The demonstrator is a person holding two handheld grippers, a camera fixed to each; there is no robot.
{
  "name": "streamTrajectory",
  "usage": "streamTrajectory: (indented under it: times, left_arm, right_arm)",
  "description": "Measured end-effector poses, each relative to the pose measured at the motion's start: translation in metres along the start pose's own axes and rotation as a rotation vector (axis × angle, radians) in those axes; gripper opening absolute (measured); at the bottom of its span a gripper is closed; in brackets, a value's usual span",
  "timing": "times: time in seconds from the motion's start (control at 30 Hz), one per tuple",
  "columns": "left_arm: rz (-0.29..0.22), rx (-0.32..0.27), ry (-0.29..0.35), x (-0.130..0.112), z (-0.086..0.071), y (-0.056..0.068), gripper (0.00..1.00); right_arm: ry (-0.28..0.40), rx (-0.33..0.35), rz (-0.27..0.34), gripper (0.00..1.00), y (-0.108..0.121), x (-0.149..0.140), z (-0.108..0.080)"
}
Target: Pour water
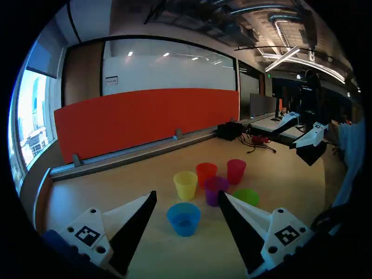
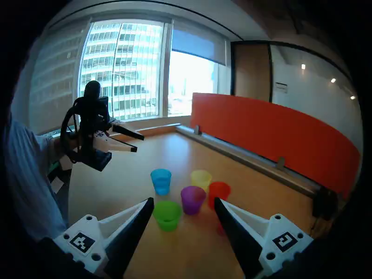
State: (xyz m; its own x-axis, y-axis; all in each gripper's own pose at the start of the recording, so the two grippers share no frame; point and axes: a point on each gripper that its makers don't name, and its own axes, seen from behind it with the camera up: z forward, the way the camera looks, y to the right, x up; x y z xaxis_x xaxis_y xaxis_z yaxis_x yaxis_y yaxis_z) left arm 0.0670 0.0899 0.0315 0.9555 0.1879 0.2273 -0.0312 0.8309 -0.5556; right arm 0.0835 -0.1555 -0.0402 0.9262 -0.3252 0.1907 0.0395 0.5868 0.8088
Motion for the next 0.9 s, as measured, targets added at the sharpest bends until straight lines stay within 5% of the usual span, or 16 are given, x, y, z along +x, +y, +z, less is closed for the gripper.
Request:
streamTrajectory:
  times: [0.9]
  left_arm:
    - [0.016, -0.046, -0.175, -0.079, 0.033, 0.002, 0.98]
  right_arm:
    - [-0.095, 0.068, -0.018, 1.0, -0.014, -0.054, 0.054]
